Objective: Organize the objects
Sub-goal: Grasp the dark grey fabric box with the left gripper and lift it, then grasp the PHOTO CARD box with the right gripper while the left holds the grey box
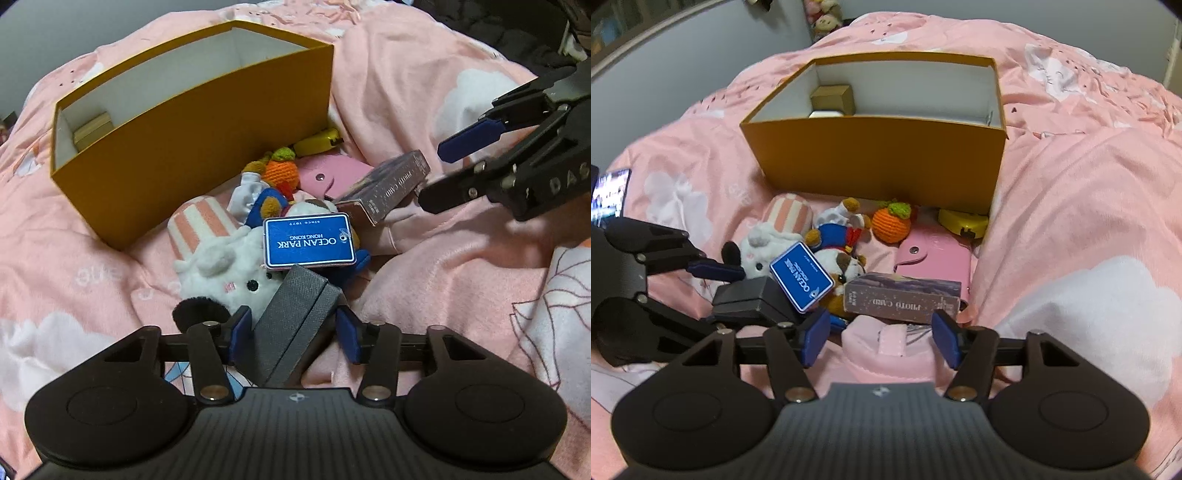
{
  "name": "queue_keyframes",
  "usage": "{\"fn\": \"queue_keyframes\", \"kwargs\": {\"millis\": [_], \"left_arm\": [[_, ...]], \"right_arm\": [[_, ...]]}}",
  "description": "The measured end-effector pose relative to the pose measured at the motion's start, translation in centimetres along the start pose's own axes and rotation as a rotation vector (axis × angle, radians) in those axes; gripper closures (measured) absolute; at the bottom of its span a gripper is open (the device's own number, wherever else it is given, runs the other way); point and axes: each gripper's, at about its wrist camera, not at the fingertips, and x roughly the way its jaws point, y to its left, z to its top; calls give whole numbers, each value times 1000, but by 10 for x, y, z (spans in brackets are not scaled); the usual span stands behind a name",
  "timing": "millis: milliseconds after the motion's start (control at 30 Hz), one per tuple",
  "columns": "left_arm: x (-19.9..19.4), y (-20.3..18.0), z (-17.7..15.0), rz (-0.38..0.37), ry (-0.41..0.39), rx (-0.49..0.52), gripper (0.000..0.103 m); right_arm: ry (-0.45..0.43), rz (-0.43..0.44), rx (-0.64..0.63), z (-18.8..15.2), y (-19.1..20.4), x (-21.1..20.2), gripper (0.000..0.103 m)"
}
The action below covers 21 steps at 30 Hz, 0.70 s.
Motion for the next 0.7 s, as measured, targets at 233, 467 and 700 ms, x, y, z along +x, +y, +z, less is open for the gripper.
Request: {"fn": "queue_keyframes", "kwargs": {"millis": [233, 467, 700], "left_arm": [[-20, 5, 2, -20, -46, -100, 61], [-50, 20, 13, -55, -149, -214, 63], [-57, 37, 39, 8, -234, -287, 63]], "right_arm": [[50, -13, -210, 14, 10, 10, 40], [142, -17, -448, 21, 28, 33, 40], [197, -24, -488, 29, 32, 60, 50]]}}
